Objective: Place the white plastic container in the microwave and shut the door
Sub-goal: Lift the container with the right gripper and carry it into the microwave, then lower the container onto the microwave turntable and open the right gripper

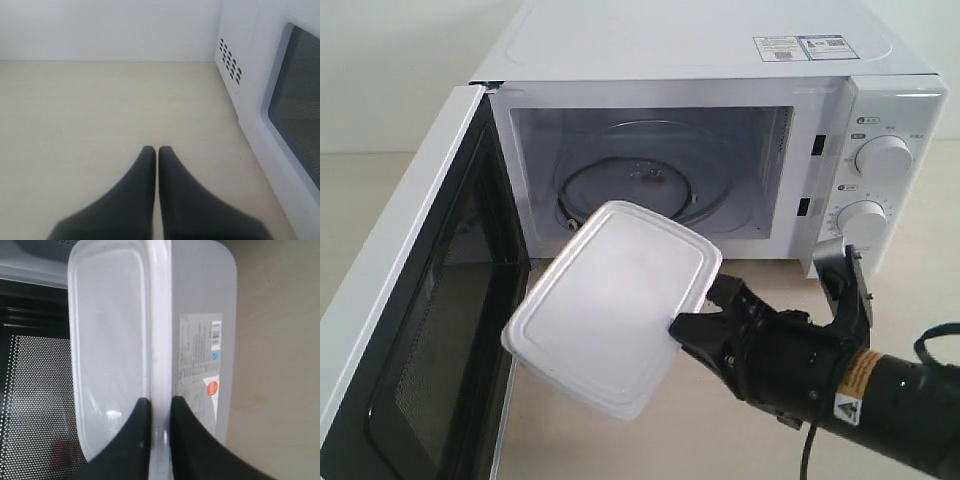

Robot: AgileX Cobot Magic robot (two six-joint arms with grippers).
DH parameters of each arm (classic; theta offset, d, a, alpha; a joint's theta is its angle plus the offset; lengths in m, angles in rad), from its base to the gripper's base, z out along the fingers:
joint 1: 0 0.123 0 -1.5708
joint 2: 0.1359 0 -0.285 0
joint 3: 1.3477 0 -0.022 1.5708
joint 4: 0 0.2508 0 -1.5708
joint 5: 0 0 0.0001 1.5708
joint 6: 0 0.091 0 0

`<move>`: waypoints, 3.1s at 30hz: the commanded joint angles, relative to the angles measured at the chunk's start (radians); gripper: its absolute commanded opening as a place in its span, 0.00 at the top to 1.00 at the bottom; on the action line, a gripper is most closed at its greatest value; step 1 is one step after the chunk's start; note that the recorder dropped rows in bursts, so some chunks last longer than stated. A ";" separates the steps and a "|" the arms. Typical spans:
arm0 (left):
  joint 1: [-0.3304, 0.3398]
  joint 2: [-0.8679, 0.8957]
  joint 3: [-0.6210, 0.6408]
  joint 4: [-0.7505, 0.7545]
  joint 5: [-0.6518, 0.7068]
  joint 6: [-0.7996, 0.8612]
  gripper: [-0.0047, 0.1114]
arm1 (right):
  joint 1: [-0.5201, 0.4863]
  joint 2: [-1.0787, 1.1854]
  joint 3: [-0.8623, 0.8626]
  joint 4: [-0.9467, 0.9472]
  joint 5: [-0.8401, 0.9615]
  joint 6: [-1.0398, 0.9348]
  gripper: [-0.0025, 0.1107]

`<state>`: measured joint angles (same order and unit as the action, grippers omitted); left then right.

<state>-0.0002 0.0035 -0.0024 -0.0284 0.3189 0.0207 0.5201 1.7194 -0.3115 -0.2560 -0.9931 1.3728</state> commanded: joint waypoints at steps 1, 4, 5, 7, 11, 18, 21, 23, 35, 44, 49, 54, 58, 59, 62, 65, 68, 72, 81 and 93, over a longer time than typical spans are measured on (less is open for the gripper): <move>-0.009 -0.003 0.002 -0.012 -0.004 -0.007 0.92 | 0.216 -0.001 0.008 0.536 -0.056 -0.196 0.98; -0.009 -0.003 0.002 -0.012 -0.004 -0.007 0.92 | 0.321 -0.001 0.003 0.768 -0.103 -0.258 0.98; -0.009 -0.003 0.002 -0.012 -0.004 -0.007 0.92 | 0.334 -0.001 -0.005 0.805 -0.098 -0.261 0.98; -0.009 -0.003 0.002 -0.012 -0.004 -0.007 0.92 | 0.341 -0.001 -0.038 0.838 -0.062 -0.261 0.98; -0.009 -0.003 0.002 -0.012 -0.004 -0.007 0.92 | 0.339 -0.001 -0.139 0.895 0.024 -0.320 0.98; -0.009 -0.003 0.002 -0.012 -0.004 -0.007 0.92 | 0.337 0.022 -0.334 1.157 0.126 -0.576 0.98; -0.009 -0.003 0.002 -0.012 -0.004 -0.007 0.92 | 0.335 0.080 -0.419 1.192 0.130 -0.570 0.98; -0.009 -0.003 0.002 -0.012 -0.004 -0.007 0.92 | 0.332 0.128 -0.477 1.205 0.130 -0.543 0.98; -0.009 -0.003 0.002 -0.012 -0.004 -0.007 0.92 | 0.250 0.262 -0.653 1.225 0.124 -0.444 0.98; -0.009 -0.003 0.002 -0.012 -0.004 -0.007 0.92 | 0.198 0.283 -0.659 1.165 0.162 -0.447 0.98; -0.009 -0.003 0.002 -0.012 -0.004 -0.007 0.92 | 0.194 0.321 -0.659 1.125 0.137 -0.439 0.98; -0.009 -0.003 0.002 -0.012 -0.004 -0.007 0.92 | 0.187 0.336 -0.683 1.093 0.103 -0.432 0.98; -0.009 -0.003 0.002 -0.012 -0.004 -0.007 0.92 | 0.187 0.336 -0.729 1.088 0.101 -0.448 0.98; -0.009 -0.003 0.002 -0.012 -0.004 -0.007 0.92 | 0.187 0.336 -0.743 1.088 0.103 -0.463 0.98; -0.009 -0.003 0.002 -0.012 -0.004 -0.007 0.92 | 0.187 0.336 -0.776 1.092 0.109 -0.510 0.98; -0.009 -0.003 0.002 -0.012 -0.004 -0.007 0.92 | 0.168 0.336 -0.783 1.105 0.147 -0.530 0.98; -0.009 -0.003 0.002 -0.012 -0.004 -0.007 0.92 | 0.143 0.336 -0.783 1.091 0.215 -0.535 0.98; -0.009 -0.003 0.002 -0.012 -0.004 -0.007 0.92 | 0.126 0.336 -0.783 1.051 0.227 -0.539 0.98; -0.009 -0.003 0.002 -0.012 -0.004 -0.007 0.92 | 0.117 0.336 -0.783 1.052 0.231 -0.564 0.77; -0.009 -0.003 0.002 -0.012 -0.004 -0.007 0.92 | 0.117 0.336 -0.783 1.072 0.229 -0.560 0.77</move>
<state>-0.0002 0.0035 -0.0024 -0.0284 0.3189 0.0207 0.6421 2.0557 -1.0875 0.8205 -0.7592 0.8192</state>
